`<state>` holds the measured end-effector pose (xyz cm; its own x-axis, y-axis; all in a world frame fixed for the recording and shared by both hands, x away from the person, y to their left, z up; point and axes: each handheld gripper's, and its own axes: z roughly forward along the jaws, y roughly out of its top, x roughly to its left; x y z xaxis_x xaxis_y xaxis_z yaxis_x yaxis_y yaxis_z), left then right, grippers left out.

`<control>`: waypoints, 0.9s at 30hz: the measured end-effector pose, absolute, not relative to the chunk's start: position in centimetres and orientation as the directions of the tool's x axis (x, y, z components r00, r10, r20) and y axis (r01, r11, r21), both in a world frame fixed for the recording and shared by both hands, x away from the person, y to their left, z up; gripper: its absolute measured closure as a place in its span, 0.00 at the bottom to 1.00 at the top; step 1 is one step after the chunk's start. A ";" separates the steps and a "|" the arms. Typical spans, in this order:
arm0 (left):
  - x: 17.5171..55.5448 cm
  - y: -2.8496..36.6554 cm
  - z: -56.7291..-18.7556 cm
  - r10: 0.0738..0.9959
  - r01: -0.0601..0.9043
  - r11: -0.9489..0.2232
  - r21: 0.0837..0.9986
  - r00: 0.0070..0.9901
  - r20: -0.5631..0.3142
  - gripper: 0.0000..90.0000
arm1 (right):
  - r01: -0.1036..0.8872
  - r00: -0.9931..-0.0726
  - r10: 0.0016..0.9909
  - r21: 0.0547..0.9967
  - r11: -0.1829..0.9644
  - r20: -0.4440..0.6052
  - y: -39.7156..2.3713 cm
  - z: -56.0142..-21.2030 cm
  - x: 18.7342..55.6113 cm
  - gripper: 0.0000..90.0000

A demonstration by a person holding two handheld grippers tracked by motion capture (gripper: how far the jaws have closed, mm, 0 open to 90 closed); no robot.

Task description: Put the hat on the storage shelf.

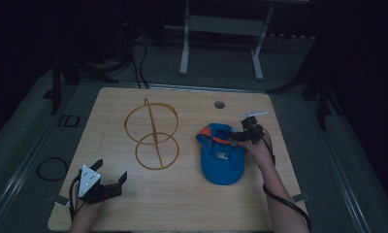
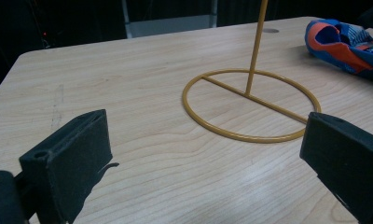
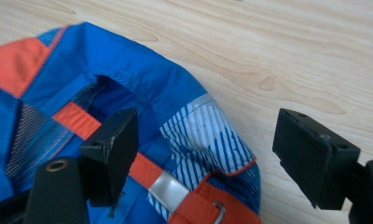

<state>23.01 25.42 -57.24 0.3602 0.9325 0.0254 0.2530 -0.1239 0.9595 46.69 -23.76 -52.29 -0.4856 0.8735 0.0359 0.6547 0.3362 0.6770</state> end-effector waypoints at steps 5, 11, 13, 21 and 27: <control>23.0 25.5 -57.3 0.932 0.256 -0.120 0.959 0.363 0.020 0.03 | 0.670 -0.487 0.873 0.652 0.355 0.026 -23.0 -53.5 47.3 0.26; 23.0 25.5 -57.2 0.928 0.253 -0.120 0.960 0.372 0.018 0.02 | 0.643 -0.542 0.837 0.608 0.466 -0.069 -21.7 -54.9 47.1 0.41; 23.0 25.5 -57.2 0.928 0.252 -0.122 0.960 0.372 0.020 0.03 | 0.643 -0.544 0.837 0.611 0.462 -0.061 -21.7 -54.8 47.0 0.49; 23.0 25.7 -57.3 0.931 0.259 -0.102 0.960 0.365 0.000 0.03 | 0.619 -0.598 0.800 0.607 0.499 -0.048 -21.4 -54.7 46.7 0.88; 23.2 25.5 -57.4 0.930 0.275 -0.131 0.953 0.366 0.022 0.03 | 0.616 -0.598 0.799 0.605 0.505 -0.057 -21.2 -54.5 46.3 0.97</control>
